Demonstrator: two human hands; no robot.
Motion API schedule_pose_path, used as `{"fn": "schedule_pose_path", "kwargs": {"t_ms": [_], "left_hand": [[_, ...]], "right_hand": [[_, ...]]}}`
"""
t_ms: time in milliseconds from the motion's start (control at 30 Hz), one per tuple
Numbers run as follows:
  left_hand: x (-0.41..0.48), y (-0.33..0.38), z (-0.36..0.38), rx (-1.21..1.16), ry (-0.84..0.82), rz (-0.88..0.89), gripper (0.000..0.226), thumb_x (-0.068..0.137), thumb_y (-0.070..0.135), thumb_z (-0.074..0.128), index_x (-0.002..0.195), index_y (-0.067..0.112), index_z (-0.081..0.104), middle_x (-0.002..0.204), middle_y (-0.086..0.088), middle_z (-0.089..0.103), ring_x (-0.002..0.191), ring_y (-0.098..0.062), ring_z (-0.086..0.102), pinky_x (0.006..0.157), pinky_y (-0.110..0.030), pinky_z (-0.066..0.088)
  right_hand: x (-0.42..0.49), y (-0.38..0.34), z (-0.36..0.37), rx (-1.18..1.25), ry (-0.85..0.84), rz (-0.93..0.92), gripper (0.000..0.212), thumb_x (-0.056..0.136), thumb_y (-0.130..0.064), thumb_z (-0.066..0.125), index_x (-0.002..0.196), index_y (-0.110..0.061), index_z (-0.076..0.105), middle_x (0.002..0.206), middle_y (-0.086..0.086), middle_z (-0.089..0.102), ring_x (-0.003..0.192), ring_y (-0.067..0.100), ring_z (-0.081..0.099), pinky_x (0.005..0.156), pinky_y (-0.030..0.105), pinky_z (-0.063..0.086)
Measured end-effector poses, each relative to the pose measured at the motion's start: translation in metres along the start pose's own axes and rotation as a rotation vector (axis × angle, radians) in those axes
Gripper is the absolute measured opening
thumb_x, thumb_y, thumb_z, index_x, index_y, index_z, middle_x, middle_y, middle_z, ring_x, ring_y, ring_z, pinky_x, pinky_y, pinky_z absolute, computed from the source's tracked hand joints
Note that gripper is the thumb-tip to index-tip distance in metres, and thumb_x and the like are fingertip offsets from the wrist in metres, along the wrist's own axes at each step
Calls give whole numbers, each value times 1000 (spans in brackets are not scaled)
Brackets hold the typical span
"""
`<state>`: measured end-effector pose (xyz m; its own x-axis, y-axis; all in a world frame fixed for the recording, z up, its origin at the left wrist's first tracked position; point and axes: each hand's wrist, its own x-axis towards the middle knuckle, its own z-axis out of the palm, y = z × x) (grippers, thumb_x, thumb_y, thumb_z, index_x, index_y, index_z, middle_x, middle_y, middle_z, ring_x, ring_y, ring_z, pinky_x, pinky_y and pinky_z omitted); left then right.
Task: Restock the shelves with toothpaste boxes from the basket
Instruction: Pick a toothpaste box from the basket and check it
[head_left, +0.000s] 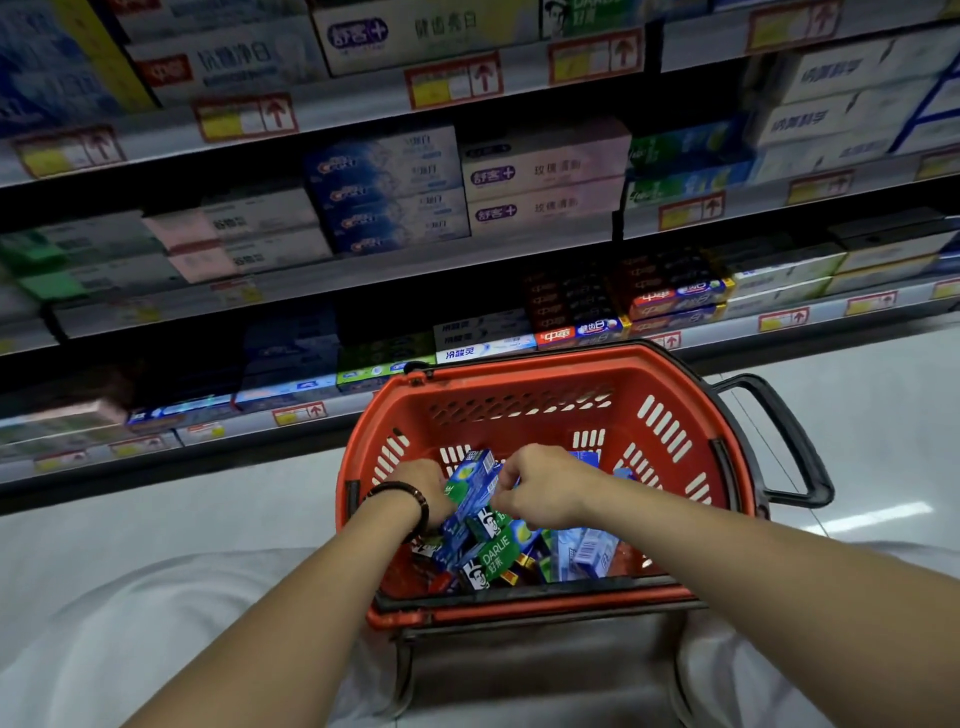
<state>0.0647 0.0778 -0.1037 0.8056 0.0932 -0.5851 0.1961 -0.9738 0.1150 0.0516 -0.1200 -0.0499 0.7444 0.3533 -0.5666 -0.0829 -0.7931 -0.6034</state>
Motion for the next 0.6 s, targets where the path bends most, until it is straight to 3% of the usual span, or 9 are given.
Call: {"fn": "schedule_pose_path", "kwargs": {"t_ms": [100, 200, 267, 433, 533, 600], "left_hand": [[5, -5, 15, 26, -2, -22, 34, 89, 33, 75, 118, 18, 67, 119, -5, 67, 106, -25, 65, 89, -34, 57], [9, -8, 26, 8, 0, -47, 33, 86, 33, 77, 114, 19, 67, 116, -5, 69, 104, -24, 67, 87, -33, 58], [10, -9, 32, -15, 30, -64, 35, 85, 34, 78, 115, 19, 67, 115, -5, 68, 102, -23, 67, 87, -33, 59], [14, -9, 44, -116, 87, -119, 44, 81, 40, 81, 117, 20, 64, 117, -8, 64, 102, -24, 66, 85, -31, 57], [17, -10, 48, -186, 73, -156, 49, 79, 37, 84, 118, 17, 62, 113, -6, 66, 96, -22, 64, 76, -29, 53], [19, -10, 51, -205, 79, -168, 50, 79, 37, 85, 117, 16, 62, 113, -6, 67, 92, -22, 61, 73, -28, 51]], "right_hand": [[7, 5, 5, -29, -27, 25, 33, 100, -29, 65, 96, 3, 72, 83, 11, 67, 67, 21, 57, 64, 32, 52], [14, 3, 8, -25, -42, 17, 36, 99, -28, 66, 111, 6, 73, 111, 25, 75, 70, 20, 56, 67, 39, 57], [18, 2, 7, -17, -44, 7, 37, 100, -29, 66, 110, 6, 73, 115, 25, 74, 70, 20, 57, 76, 43, 63], [22, 6, 7, -19, -53, -3, 32, 102, -31, 67, 107, -1, 78, 108, 15, 78, 82, 26, 74, 79, 39, 62], [25, 8, 7, -20, -66, 4, 37, 102, -31, 66, 112, 3, 75, 118, 22, 75, 75, 24, 65, 74, 36, 57], [24, 8, 4, -22, -63, 8, 33, 102, -31, 66, 109, 0, 77, 118, 19, 76, 77, 21, 68, 75, 36, 59]]}}
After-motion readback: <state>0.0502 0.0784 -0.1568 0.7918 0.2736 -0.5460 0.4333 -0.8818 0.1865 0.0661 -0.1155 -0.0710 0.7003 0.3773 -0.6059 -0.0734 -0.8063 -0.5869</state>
